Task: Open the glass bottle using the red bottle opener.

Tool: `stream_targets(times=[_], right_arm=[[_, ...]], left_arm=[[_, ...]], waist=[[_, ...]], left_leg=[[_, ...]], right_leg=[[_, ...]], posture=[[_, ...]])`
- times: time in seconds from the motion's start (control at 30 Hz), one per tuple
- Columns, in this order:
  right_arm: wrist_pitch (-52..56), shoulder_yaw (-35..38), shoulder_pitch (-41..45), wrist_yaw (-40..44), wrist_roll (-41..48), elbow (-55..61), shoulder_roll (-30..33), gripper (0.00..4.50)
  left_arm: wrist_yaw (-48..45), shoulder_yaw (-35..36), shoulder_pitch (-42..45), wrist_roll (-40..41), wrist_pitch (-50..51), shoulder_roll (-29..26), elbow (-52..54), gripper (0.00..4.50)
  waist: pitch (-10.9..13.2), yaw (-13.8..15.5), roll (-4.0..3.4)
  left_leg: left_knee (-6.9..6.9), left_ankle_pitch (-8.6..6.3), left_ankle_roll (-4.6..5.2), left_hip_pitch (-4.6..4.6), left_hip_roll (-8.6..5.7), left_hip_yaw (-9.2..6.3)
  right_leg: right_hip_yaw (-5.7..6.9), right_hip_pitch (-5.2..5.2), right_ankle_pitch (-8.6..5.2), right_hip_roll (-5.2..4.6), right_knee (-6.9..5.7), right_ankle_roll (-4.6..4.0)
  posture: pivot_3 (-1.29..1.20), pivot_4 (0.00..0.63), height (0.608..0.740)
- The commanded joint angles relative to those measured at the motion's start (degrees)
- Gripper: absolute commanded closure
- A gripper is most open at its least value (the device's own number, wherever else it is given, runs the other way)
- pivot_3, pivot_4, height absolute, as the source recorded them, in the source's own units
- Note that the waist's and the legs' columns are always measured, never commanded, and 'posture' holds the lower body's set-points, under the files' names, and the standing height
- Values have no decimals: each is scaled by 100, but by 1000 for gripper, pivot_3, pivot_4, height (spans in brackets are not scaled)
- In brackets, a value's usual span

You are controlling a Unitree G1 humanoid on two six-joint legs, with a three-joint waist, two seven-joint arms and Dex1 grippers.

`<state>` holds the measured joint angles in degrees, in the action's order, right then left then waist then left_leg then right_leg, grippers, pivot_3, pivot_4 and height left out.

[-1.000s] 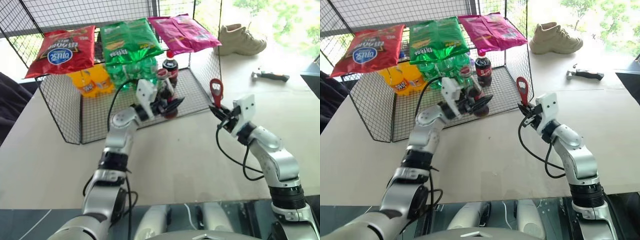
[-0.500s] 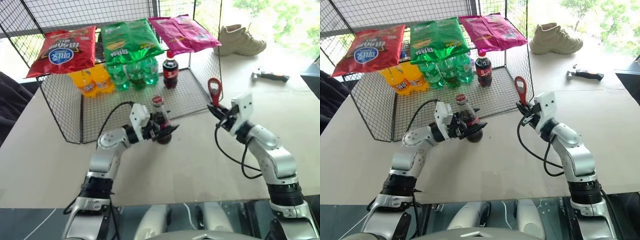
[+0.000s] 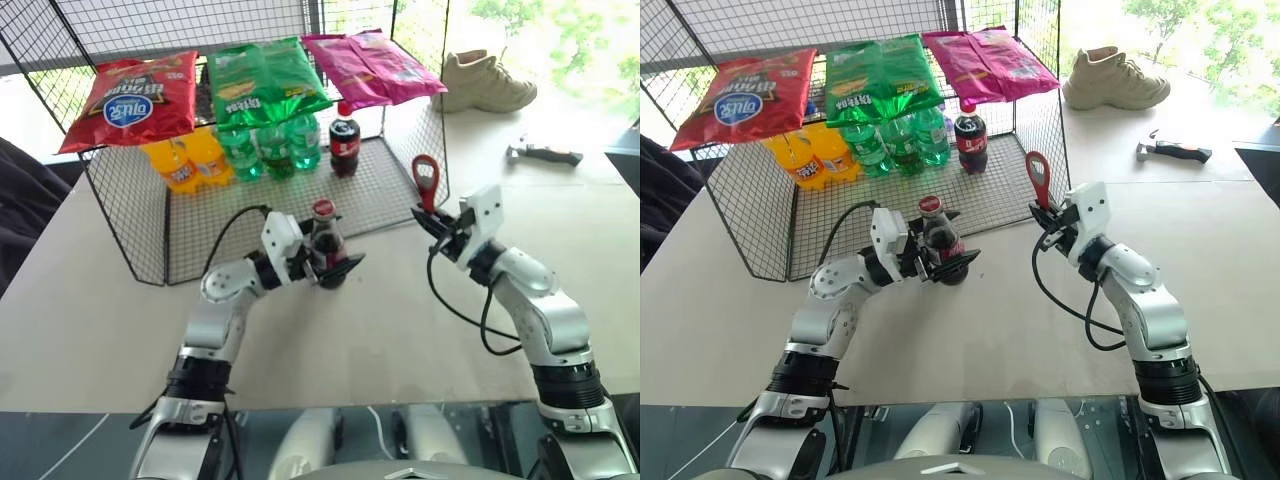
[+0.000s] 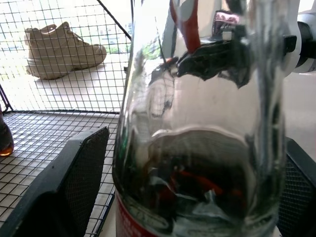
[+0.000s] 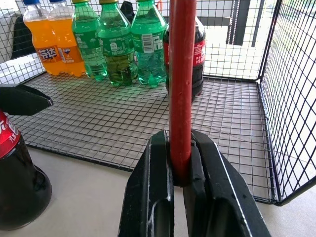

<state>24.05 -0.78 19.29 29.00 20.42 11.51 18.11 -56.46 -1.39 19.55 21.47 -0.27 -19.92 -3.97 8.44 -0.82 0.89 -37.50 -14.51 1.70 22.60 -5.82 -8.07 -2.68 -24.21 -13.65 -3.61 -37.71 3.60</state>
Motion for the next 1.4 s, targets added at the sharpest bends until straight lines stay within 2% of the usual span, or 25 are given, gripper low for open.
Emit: stream_targets(times=[0.03, 0.3, 0.83, 0.9, 0.97, 1.03, 1.07, 1.2, 1.33, 1.4], right_arm=[[-146, 15, 136, 61, -5, 98, -11, 4500], [-177, 20, 177, 113, -28, 2, -21, 4500], [-201, 1, 237, 139, -45, -56, -59, 4500], [-202, -4, 239, 142, -50, -53, -61, 4500], [-202, -14, 245, 145, -54, -48, -63, 4500], [-211, -38, 265, 157, -75, -42, -60, 4500], [-217, -58, 277, 165, -92, -34, -57, 4500], [-425, -272, 345, 136, -338, 62, -105, 4500], [-1314, -839, 457, -25, -1215, 81, -140, 4500], [-2106, -1309, 565, -138, -2035, -38, -26, 4500]], left_arm=[[114, 192, 77, 232, -72, 47, 350, 34], [145, 167, 142, 420, 31, 48, 713, 34], [61, 75, 160, 382, 8, 17, 666, 34], [52, 89, 152, 420, 32, 28, 660, 575], [37, 88, 136, 428, 36, 26, 651, 1310], [12, 71, 112, 411, 46, 10, 627, 2320], [3, 62, 100, 401, 44, 0, 613, 2516], [24, 28, 68, 328, 38, -25, 572, 2513], [67, -19, 18, 202, 57, -60, 544, 2514], [87, -26, 3, 191, 86, -59, 541, 2514]], waist=[[0, 0, 0], [0, 0, 0], [0, 1, 0], [0, 2, 0], [0, 2, 0], [-1, 3, 0], [-1, 2, 0], [-1, 2, 0], [-1, -1, -1], [-1, -1, -1]], left_leg=[[0, 0, 0, 0, 0, 0], [0, 0, 0, 0, 0, 0], [0, 0, 0, 0, 0, 0], [0, 0, 0, 0, 0, 0], [0, 0, 0, 0, 0, 0], [0, 0, 0, 0, 0, 0], [0, 0, 0, 0, 0, 0], [0, 0, 0, -10, 0, 1], [2, 0, 0, -22, 0, 1], [2, 0, 0, -31, 0, 2]], right_leg=[[0, 0, 0, 0, 0, 0], [0, 0, 0, 0, 0, 0], [0, 0, 0, 1, 0, 0], [0, 0, 0, 1, 0, 0], [0, 0, 0, 1, 1, 0], [0, 1, 0, 1, 1, 0], [0, 1, 0, 0, 1, 0], [0, 8, 0, 1, -1, 0], [0, 18, 0, 2, 0, 0], [-1, 20, 0, 2, 0, 0]], posture=[[0, 150, 732], [0, 150, 732], [0, 150, 732], [0, 150, 732], [0, 150, 732], [0, 150, 732], [0, 150, 732], [0, 150, 732], [0, 150, 732], [0, 150, 732]])
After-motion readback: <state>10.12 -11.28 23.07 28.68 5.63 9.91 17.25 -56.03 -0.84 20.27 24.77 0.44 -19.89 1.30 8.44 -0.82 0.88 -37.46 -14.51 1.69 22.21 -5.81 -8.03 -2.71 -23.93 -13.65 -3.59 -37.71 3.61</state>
